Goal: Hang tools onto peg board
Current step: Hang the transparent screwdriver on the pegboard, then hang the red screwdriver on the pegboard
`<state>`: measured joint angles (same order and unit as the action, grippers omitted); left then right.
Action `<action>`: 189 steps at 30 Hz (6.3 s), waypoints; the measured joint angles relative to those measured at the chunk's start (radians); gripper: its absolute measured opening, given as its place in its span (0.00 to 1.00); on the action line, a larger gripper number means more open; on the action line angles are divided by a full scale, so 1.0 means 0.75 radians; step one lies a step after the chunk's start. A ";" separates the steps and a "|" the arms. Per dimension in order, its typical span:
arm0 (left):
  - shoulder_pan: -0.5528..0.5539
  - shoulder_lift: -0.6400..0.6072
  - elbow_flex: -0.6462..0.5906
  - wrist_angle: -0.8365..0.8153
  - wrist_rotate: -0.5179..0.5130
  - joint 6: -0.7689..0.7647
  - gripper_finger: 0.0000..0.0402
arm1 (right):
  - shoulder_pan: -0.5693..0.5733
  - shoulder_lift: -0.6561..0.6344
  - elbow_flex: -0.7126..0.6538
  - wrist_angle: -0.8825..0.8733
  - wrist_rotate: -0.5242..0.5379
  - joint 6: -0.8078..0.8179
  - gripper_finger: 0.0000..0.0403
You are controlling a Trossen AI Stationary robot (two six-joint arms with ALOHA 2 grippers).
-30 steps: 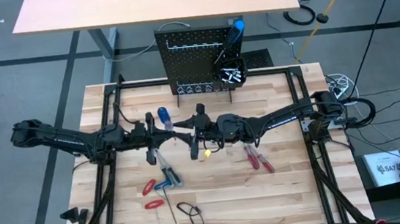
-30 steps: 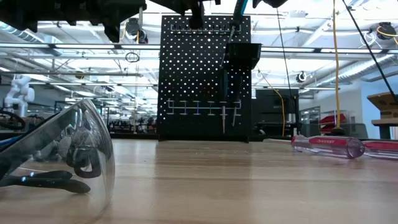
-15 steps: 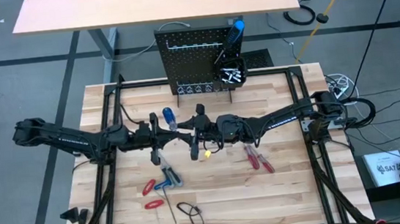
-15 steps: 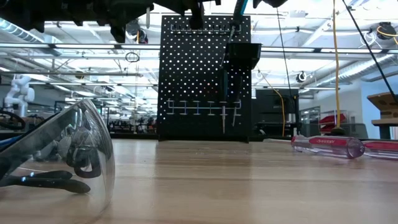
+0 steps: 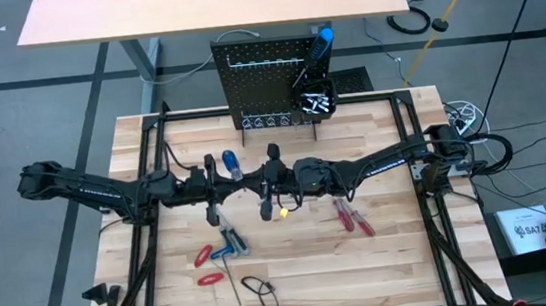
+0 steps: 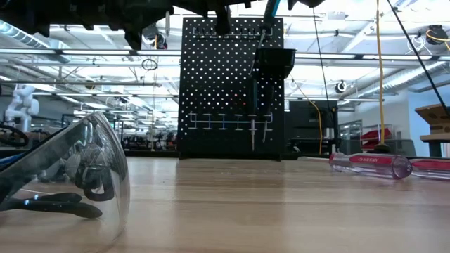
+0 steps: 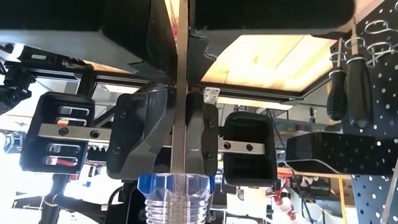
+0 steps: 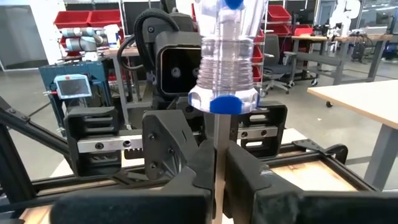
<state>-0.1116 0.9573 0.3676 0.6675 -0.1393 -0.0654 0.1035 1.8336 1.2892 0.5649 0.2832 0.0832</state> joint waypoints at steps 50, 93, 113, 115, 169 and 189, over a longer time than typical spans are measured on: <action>0.001 -0.167 0.001 -0.337 -0.121 0.026 0.43 | -0.340 -0.413 -0.352 0.282 0.661 -0.068 0.02; 0.001 -0.167 0.000 -0.345 -0.140 0.027 0.43 | -0.513 -0.412 -0.270 0.117 0.591 0.059 0.02; 0.000 -0.166 -0.002 -0.351 -0.140 0.026 0.43 | -0.551 -0.373 -0.202 0.021 0.659 0.031 0.02; 0.000 -0.166 -0.002 -0.351 -0.140 0.026 0.43 | -0.561 -0.373 -0.201 -0.011 0.659 0.068 0.02; 0.001 -0.166 -0.001 -0.351 -0.140 0.025 0.43 | -0.340 -0.375 -0.202 -0.223 0.670 -0.057 0.53; 0.000 -0.166 -0.001 -0.364 -0.060 0.026 0.43 | -0.049 -0.375 -0.203 -0.769 0.310 0.565 0.53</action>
<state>-0.1113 0.8326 0.3668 0.3944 -0.1846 -0.0460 0.0666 1.5524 1.1372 -0.0116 0.5155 0.5071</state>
